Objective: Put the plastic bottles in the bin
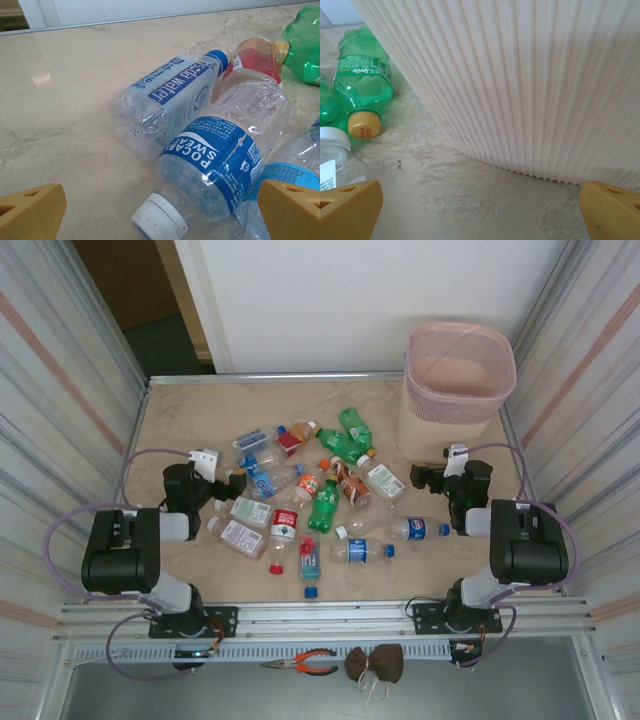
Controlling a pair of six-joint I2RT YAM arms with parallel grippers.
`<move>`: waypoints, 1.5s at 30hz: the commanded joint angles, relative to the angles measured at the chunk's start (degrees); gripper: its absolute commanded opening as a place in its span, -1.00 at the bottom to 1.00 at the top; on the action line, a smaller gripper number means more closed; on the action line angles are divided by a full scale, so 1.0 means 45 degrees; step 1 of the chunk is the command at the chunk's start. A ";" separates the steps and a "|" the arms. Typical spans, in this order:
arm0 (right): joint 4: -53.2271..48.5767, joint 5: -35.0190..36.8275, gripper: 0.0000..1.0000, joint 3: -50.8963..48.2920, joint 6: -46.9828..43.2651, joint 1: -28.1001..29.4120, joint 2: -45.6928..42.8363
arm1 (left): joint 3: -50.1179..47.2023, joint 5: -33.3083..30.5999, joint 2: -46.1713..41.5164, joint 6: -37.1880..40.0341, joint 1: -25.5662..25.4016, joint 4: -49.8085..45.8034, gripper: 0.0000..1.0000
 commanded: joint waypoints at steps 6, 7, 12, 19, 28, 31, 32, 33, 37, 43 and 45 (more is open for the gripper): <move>0.0317 -0.0268 0.98 -0.0087 -0.0238 -0.0047 0.0003 | -0.0019 -0.0174 -0.0056 0.0045 0.0049 0.0360 0.97; 0.0317 -0.0269 0.98 -0.0076 -0.0235 -0.0053 -0.0010 | -0.0004 -0.0244 -0.0083 0.0045 0.0040 0.0272 0.97; 0.0365 -0.0267 0.99 -0.0108 -0.0238 -0.0048 -0.0015 | -0.0003 -0.0246 -0.0076 0.0050 0.0042 0.0302 0.97; 0.0361 -0.0267 0.98 -0.0096 -0.0236 -0.0050 -0.0019 | -0.0003 -0.0235 -0.0053 0.0050 0.0050 0.0285 0.97; 0.0363 -0.0289 0.98 -0.0089 -0.0195 -0.0088 0.0003 | -0.0002 -0.0224 -0.0065 0.0038 0.0061 0.0285 0.97; 0.0361 -0.0356 0.98 -0.0064 -0.0137 -0.0144 0.0011 | 0.0014 -0.0201 -0.0066 -0.0007 0.0079 0.0272 0.97; 0.0352 -0.0361 0.98 -0.0069 -0.0101 -0.0181 0.0013 | 0.0052 -0.0197 -0.0037 -0.0015 0.0108 0.0265 0.97; 0.0354 -0.0348 0.98 -0.0066 -0.0103 -0.0169 0.0016 | 0.0052 -0.0229 -0.0034 -0.0117 0.0153 0.0249 0.97; 0.0433 -0.0319 0.98 -0.0108 -0.0113 -0.0184 -0.0016 | 0.0092 -0.0685 -0.0031 -0.0267 0.0146 0.0198 0.97; 0.0056 0.0029 0.98 -0.0063 -0.0184 -0.0021 -0.0308 | 0.0283 -0.1202 -0.0531 -0.0490 0.0153 -0.0488 0.97; 0.0083 0.0268 0.98 -0.0099 -0.0234 0.0112 -0.0382 | 0.0326 -0.1345 -0.0825 -0.0552 0.0144 -0.0834 0.97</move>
